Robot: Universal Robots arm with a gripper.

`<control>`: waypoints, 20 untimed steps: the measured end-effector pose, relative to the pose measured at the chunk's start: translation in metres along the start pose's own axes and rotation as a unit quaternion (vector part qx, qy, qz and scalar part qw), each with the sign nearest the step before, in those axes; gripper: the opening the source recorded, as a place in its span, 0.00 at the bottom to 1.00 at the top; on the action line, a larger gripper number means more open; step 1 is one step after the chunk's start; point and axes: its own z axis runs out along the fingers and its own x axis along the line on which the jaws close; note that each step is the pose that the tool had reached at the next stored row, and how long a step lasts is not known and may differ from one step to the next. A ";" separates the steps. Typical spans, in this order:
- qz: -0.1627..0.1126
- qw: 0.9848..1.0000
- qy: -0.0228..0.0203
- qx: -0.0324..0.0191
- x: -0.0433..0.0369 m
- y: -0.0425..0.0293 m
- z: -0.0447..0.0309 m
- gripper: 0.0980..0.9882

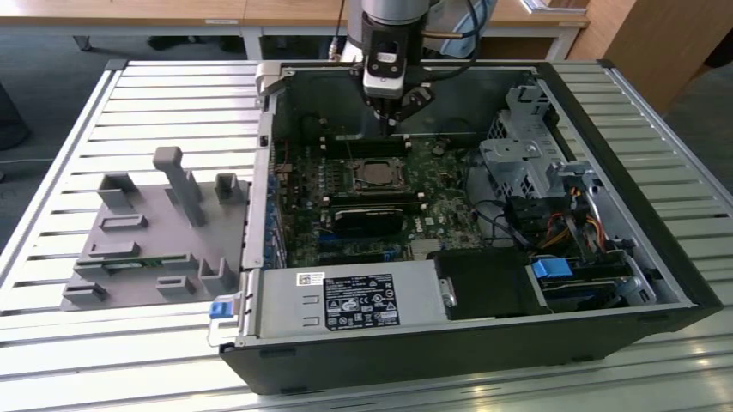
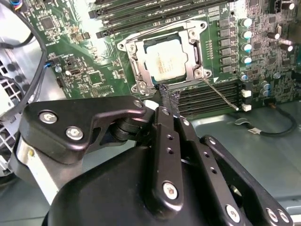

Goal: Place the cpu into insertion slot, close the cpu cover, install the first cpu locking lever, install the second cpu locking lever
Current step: 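Install the first cpu locking lever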

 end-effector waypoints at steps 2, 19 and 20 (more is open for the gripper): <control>-0.006 1.000 0.000 0.000 0.0000 0.0000 0.0000 0.03; -0.051 0.999 0.001 -0.003 0.0000 0.0000 0.0000 0.03; -0.053 0.999 0.001 -0.003 0.0000 0.0000 0.0000 0.03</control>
